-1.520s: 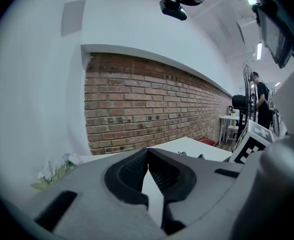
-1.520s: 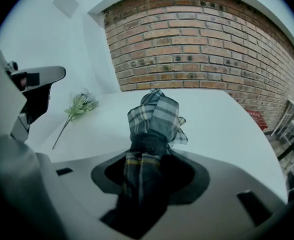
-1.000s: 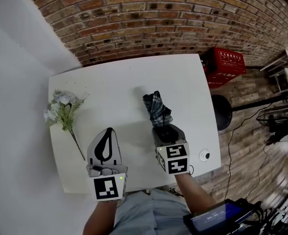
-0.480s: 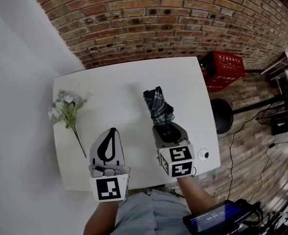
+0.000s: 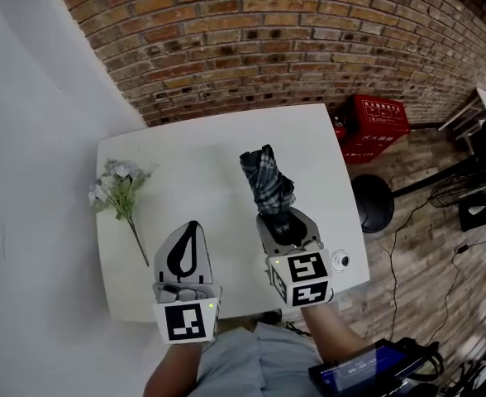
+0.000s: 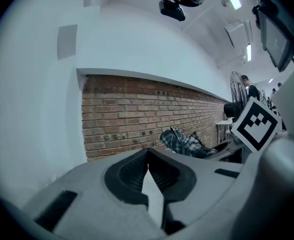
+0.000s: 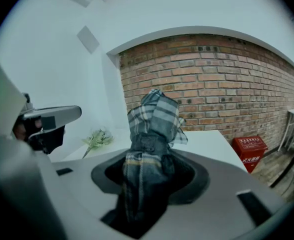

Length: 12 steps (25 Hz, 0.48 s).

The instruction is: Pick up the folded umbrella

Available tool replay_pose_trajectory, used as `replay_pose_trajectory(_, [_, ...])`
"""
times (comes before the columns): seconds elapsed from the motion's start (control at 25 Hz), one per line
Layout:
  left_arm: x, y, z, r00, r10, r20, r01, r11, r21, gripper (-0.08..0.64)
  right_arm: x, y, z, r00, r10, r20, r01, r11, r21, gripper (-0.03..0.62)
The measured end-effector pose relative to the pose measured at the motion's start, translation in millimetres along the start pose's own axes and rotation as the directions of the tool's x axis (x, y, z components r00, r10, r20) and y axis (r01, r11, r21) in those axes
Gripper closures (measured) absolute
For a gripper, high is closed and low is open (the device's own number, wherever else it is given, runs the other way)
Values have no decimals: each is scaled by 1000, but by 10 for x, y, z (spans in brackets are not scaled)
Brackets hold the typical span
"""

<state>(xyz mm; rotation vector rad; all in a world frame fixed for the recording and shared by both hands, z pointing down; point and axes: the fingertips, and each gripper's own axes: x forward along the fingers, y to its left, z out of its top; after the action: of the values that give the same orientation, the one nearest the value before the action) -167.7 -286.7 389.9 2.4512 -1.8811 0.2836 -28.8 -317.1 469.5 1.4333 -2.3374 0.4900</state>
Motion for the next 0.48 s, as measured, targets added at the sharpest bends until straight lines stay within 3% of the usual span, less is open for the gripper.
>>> replay_pose_trajectory(0.48, [-242,-201,299,997,-6,79,3,999,35,552,-460,3,291,995,3,105,1,999,-36,400])
